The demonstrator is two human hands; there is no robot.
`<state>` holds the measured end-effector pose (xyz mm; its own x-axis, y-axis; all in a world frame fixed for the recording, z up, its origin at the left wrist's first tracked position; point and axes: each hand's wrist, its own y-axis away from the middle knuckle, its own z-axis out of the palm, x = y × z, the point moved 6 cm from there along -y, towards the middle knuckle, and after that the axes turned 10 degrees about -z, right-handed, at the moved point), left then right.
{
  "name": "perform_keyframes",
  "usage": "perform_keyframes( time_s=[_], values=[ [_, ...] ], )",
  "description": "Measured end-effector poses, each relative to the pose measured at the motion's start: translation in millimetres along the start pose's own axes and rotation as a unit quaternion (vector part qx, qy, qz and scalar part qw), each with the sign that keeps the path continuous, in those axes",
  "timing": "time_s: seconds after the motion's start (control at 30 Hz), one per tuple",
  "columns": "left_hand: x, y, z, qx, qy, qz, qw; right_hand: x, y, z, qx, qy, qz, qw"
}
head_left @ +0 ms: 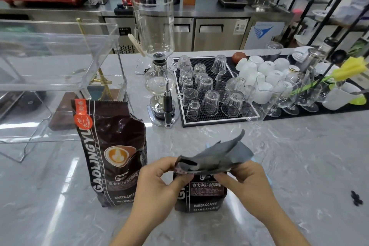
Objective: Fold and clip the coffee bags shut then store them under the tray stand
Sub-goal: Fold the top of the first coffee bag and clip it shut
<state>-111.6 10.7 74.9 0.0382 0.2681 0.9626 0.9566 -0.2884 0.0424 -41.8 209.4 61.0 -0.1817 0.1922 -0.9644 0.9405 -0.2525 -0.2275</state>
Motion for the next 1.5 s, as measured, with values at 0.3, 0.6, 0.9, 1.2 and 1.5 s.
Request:
perform_keyframes(
  time_s=[0.3, 0.6, 0.9, 1.2, 1.5],
  values=[
    [11.5, 0.9, -4.8, -0.010, 0.031, -0.002, 0.999, -24.7, -5.0, -8.0, 0.028, -0.034, -0.031, 0.999],
    [16.6, 0.6, -1.7, -0.052, 0.027, 0.008, 0.998, -30.4, -1.8, -6.0, 0.033, -0.064, -0.031, 0.997],
    [36.7, -5.7, -7.2, -0.042, 0.101, 0.043, 0.993, -48.3, -14.0, -7.0, 0.017, -0.088, -0.053, 0.995],
    [32.9, -8.5, -8.9, -0.025, 0.108, 0.024, 0.994, -53.4, -19.9, -6.2, 0.022, -0.080, -0.062, 0.995],
    [40.0, -7.5, -10.2, -0.039, 0.104, 0.065, 0.992, -43.9, -17.8, -10.8, 0.052, -0.078, -0.066, 0.993]
  ],
)
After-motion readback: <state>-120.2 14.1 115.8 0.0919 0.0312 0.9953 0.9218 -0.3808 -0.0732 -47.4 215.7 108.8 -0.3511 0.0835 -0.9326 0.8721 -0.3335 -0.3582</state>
